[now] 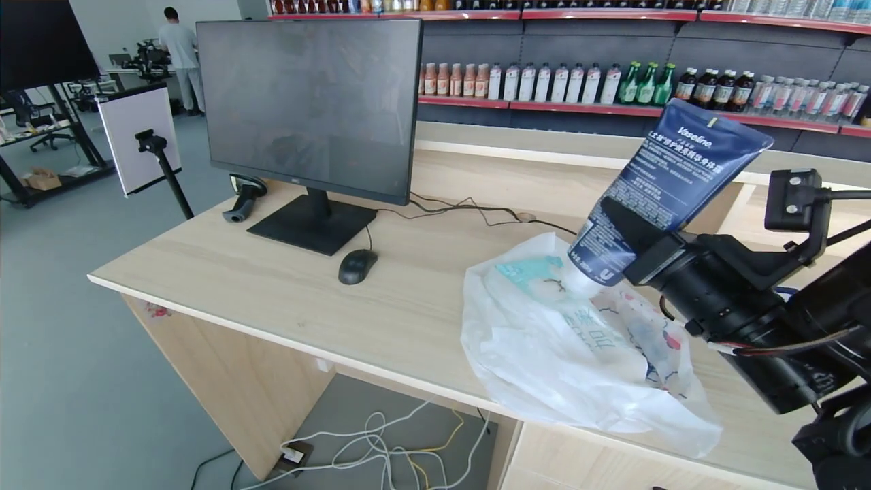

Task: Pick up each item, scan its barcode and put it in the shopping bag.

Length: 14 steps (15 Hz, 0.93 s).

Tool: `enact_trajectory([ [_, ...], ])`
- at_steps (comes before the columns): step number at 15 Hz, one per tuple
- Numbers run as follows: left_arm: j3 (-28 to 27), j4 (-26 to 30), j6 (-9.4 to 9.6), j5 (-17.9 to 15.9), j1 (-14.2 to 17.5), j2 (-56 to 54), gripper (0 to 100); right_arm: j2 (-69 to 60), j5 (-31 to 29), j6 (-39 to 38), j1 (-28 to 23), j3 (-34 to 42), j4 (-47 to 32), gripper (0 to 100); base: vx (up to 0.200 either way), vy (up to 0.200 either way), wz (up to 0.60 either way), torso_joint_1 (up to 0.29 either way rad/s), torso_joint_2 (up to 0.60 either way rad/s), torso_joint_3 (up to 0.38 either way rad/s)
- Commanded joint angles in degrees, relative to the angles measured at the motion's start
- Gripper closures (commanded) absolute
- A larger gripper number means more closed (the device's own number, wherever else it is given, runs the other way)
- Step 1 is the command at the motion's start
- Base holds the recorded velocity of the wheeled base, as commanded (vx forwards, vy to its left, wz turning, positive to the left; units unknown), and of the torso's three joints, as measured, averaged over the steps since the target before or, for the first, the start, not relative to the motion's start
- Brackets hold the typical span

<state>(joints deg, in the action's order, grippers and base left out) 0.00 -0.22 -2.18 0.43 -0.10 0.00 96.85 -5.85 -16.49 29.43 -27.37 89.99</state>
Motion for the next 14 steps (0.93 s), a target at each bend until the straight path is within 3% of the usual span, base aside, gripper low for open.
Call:
enact_trajectory([
  [1, 0.0, -0.04, -0.02, 0.01, 0.01, 0.0, 0, 2.81, -1.0, -1.52, 2.92, -0.41, 0.01, 100, 0.0, 0.0, 0.0, 0.0, 0.0, 0.0],
  [3, 0.0, -0.04, -0.1, 0.01, 0.01, 0.0, 0, 4.4, -6.8, -3.72, 3.62, -0.41, 0.01, 100, 0.0, 0.0, 0.0, 0.0, 0.0, 0.0],
  [14, 0.0, -0.04, 0.07, 0.01, 0.01, 0.0, 0, 3.96, -7.16, -3.72, 7.31, 3.64, 0.01, 100, 0.0, 0.0, 0.0, 0.0, 0.0, 0.0],
])
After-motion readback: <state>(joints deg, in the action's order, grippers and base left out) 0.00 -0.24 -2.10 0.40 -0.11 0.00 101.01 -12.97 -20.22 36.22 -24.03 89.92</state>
